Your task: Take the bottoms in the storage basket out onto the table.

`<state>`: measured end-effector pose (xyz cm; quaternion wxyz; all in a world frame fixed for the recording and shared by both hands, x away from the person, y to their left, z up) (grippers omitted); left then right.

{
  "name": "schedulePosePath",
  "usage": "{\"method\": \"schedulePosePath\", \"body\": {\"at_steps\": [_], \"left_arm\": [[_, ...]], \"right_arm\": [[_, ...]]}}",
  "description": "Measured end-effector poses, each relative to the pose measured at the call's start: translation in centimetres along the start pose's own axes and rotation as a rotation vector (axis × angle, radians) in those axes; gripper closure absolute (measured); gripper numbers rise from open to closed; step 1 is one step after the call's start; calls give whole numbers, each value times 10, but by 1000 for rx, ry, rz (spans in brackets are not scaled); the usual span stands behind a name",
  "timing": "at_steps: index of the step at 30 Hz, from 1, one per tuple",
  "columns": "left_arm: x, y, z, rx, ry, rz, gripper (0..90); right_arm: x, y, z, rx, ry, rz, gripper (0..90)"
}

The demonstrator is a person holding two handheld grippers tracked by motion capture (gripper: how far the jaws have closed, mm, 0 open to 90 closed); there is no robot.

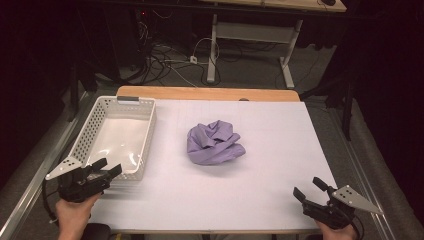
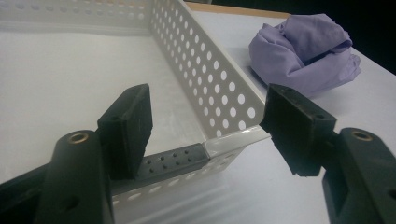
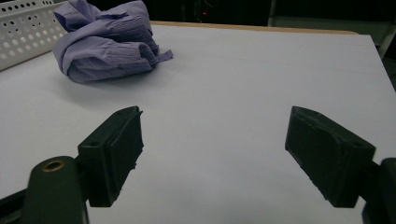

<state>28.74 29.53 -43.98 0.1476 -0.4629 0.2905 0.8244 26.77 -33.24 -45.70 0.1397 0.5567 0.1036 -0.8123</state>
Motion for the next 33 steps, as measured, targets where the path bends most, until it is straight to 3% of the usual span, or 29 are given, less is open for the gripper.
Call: {"method": "schedulePosePath", "body": {"at_steps": [10,33], "left_arm": [[7,0,2,-9,21,19,323],[13,1,4,-2,54,1,323]], "right_arm": [[0,0,0,2,0,2,197],[0,-1,0,3,-1,2,197]]}}
Point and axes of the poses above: each handheld gripper's, and its own axes: z roughly backward along the jaws, x roughly out of its underside, y roughly to its right, the point moved 2 cm from there along -z, roughly forward along the jaws, and after that the axes turned 7 degrees about x, right-handed, at the moved point
